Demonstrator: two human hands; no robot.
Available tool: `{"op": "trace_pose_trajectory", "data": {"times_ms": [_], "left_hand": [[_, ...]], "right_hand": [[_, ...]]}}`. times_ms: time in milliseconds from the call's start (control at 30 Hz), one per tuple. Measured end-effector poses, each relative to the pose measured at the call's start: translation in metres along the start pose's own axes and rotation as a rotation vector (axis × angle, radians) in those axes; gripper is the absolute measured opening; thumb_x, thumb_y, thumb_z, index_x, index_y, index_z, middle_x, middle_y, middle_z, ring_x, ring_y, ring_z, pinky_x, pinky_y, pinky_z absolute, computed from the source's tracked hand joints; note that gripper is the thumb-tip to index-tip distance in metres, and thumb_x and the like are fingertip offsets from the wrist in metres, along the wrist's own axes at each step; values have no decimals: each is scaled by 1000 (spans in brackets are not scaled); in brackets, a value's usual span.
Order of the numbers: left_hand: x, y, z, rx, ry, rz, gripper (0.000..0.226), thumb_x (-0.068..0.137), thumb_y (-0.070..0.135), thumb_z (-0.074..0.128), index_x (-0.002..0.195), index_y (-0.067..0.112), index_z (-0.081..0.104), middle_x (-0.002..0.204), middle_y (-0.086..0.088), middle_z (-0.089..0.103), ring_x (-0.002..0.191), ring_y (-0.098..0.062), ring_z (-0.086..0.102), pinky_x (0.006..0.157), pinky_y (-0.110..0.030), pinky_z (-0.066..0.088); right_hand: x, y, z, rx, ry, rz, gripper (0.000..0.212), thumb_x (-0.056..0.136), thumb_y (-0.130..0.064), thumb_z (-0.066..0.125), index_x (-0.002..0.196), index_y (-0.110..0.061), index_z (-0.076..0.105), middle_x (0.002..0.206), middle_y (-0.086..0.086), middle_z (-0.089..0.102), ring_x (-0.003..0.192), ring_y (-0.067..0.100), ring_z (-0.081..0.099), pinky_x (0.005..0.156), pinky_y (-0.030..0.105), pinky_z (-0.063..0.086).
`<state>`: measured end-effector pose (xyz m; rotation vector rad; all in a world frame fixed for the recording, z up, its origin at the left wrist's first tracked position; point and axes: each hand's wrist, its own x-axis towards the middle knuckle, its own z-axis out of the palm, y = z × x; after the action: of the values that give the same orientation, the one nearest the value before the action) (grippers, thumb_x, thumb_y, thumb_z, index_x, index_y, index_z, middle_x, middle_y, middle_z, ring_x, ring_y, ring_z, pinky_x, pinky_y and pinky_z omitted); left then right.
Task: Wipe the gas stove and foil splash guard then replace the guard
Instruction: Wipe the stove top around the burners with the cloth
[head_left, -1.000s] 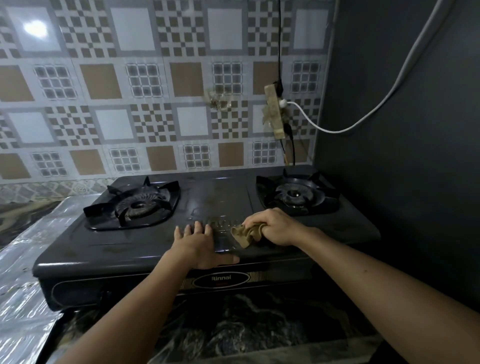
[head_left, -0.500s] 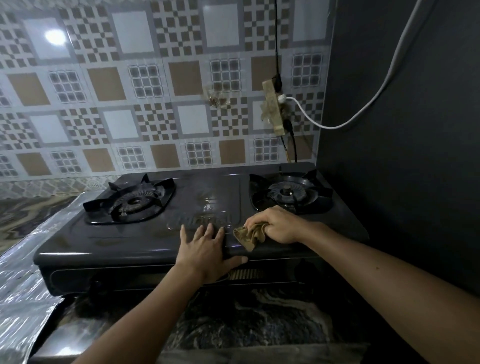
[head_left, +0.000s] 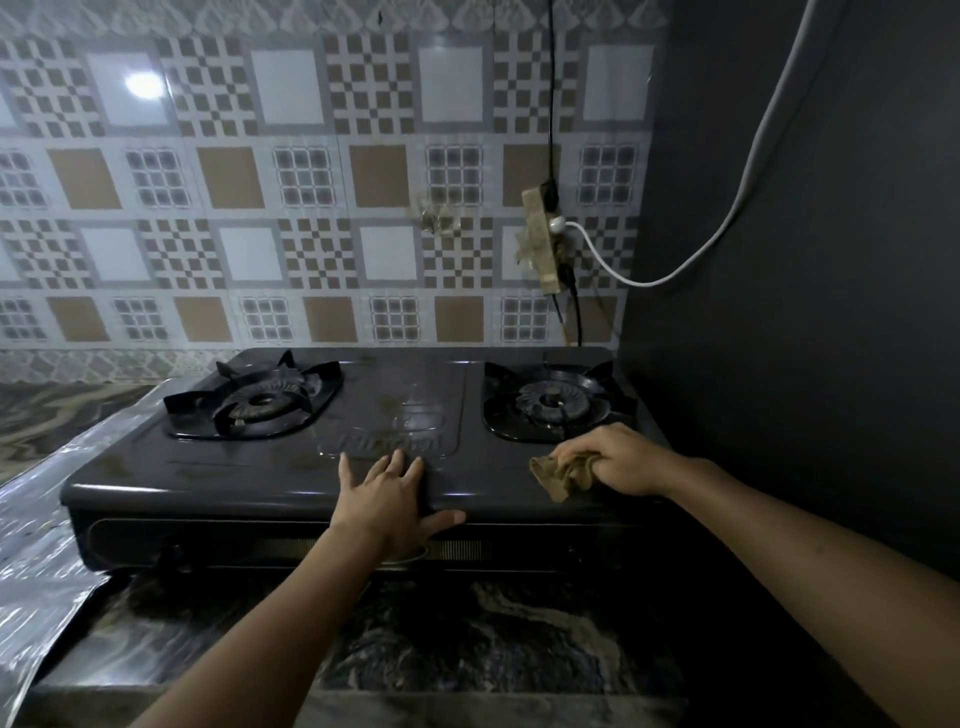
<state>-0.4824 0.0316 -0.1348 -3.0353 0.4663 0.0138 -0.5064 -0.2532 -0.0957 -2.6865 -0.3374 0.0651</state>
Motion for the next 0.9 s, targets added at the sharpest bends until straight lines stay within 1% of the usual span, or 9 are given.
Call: {"op": "trace_pose_trajectory", "data": {"times_ms": [233,400,467,533,600,667,733,800,900], "left_hand": [[-4,0,0,-43,36,17,99,76,85,27,150,20,21,161,-7,15,149,-22,13,114,-64,-4],[-5,-2,1,-51,50,37,98,77,84,25,150,19,21,161,-9,16,149,-25,12,113,-64,-5],[-5,-3,2,-51,42,44,99,78,84,24,152,18,18,161,-11,14,149,-26,10,113,-64,-7],[-7,-1,2,-44,38,43,99,80,83,23,153,17,15,161,-12,12,149,-27,9,112,-64,-8],[-7,-4,4,-40,50,52,98,81,82,22,153,16,14,161,-13,11,149,-28,8,113,-63,-8],[-8,-1,5,-37,85,60,97,82,81,22,152,15,15,161,-14,13,149,-28,9,115,-60,-7],[-7,-4,9,-41,131,73,97,82,81,22,152,14,17,160,-15,16,148,-29,11,117,-56,-6],[-7,-4,12,-49,164,80,96,82,81,21,151,13,18,159,-17,17,148,-31,12,119,-54,-5],[-9,-5,12,-59,176,93,96,84,79,22,152,11,18,159,-20,16,148,-32,12,118,-51,-7]], "right_hand": [[-40,33,-10,-62,117,259,51,85,1,44,127,-20,62,133,2,60,127,17,52,107,27,38],[-51,26,5,-173,227,405,47,88,-24,50,134,-35,52,138,0,54,124,23,52,100,34,43],[-51,21,7,-283,283,512,43,91,-29,49,134,-31,52,135,0,55,121,25,52,95,35,43],[-47,19,12,-354,350,541,38,91,-28,49,128,-21,57,130,1,59,121,24,51,95,34,41],[-38,15,21,-290,428,560,37,91,-22,49,127,-15,59,134,3,58,132,22,43,105,34,35],[-35,12,31,-163,482,616,44,92,-16,47,136,-13,51,146,3,47,141,20,32,115,36,25],[-29,7,40,-94,532,710,48,94,-17,44,142,-14,45,150,1,41,140,23,33,116,37,22],[-26,0,45,-82,600,777,47,94,-20,44,141,-17,46,149,1,42,135,28,39,114,38,26],[-20,-16,53,-89,692,849,46,93,-18,45,139,-14,47,150,3,41,138,26,34,117,37,19]]}}
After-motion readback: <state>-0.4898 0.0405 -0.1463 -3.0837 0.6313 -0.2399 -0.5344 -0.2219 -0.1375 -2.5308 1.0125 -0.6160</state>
